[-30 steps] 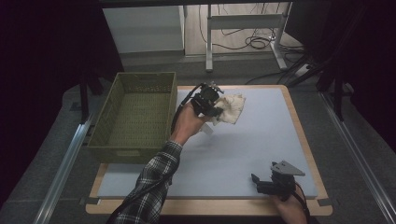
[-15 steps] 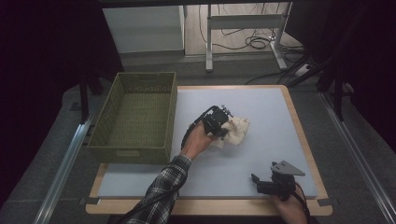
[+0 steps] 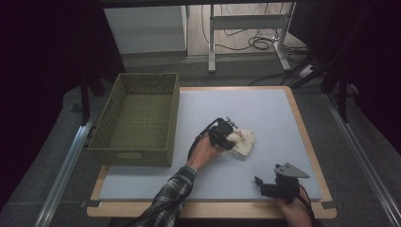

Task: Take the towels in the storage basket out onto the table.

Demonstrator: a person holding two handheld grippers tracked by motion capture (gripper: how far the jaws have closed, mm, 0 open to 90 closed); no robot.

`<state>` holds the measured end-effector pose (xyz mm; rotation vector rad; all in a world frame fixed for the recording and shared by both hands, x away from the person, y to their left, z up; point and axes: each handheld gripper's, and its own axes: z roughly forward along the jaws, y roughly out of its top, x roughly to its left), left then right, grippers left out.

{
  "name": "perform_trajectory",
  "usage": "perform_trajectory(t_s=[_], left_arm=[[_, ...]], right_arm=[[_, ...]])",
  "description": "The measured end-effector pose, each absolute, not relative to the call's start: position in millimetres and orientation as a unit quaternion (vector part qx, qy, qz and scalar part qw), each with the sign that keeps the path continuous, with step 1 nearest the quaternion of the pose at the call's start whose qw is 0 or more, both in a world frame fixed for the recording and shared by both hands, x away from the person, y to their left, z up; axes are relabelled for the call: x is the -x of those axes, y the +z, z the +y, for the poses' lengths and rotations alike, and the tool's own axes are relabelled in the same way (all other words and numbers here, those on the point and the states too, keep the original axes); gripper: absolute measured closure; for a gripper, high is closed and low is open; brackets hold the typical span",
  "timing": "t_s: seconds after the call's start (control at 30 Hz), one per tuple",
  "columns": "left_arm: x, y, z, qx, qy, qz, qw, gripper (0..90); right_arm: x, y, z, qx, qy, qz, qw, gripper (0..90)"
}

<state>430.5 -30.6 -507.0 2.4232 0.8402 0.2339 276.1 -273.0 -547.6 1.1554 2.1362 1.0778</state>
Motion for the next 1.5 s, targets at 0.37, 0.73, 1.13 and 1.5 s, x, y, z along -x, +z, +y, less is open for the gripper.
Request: perform_trajectory(t_s=[0.37,0.73,1.13,1.5], left_arm=[[-421.7,-486.9,-5.8,-0.877,0.083,0.323,0.345,29.3],[-394.5,-484.6,31.3,-0.868,0.103,0.334,0.353,43.5],[-379.5,-509.5,45.1,-0.857,0.108,0.347,0.365,49.6],[-386.1,-525.7,48.4,-0.849,0.089,0.359,0.376,76.2]], right_arm=[[-275.6,-543.4,-275.8,-0.411,0.382,0.797,0.225,5.0],[-284.2,-521.2,-269.8,-0.402,0.386,0.808,0.191,18.5],[-323.6,-492.4,-236.5,-0.344,0.409,0.83,0.16,53.7],[-363.4,-512.0,-198.4,-0.3,0.334,0.866,0.219,74.1]])
